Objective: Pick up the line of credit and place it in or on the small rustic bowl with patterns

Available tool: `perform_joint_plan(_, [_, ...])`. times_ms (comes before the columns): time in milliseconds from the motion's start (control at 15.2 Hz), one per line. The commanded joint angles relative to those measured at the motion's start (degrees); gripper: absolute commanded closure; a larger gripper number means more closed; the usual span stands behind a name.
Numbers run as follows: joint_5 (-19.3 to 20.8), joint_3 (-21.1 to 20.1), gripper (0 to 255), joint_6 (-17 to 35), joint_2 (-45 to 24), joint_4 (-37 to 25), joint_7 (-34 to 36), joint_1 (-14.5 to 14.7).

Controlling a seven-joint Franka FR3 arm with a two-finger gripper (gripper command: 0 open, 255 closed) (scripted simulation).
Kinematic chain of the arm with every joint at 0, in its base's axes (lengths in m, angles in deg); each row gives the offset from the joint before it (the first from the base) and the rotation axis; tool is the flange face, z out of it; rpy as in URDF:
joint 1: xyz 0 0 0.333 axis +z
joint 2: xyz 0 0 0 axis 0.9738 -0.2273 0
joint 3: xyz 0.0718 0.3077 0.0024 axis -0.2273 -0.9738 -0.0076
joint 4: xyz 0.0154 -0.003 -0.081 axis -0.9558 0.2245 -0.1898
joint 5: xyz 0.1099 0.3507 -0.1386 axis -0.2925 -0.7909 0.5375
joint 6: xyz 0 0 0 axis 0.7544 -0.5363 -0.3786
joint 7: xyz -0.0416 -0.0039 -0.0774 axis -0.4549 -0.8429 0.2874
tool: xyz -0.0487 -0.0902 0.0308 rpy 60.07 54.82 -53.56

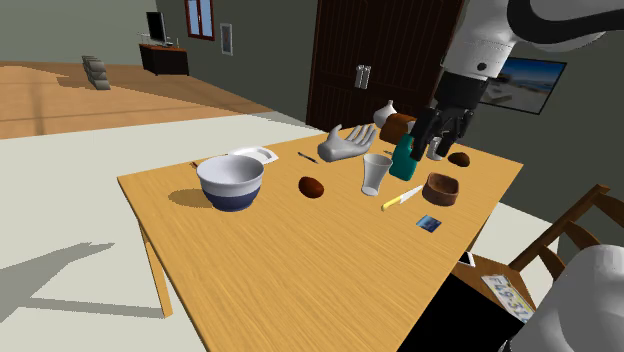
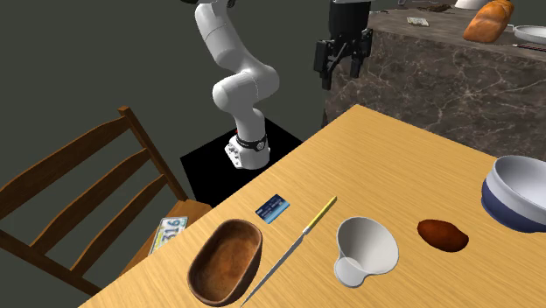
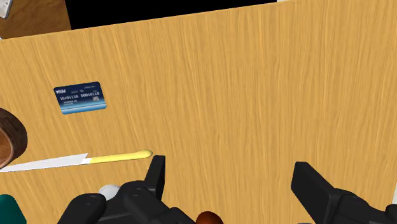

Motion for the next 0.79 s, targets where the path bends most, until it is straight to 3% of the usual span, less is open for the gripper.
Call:
perform_joint_plan(0, [0.0, 0.0, 0, 0.0, 0.0, 0.0, 0.0, 0.0])
perform_joint_plan(726, [7.7, -9.5, 0, 25.2, 1.1, 19.3, 26.8, -14.6])
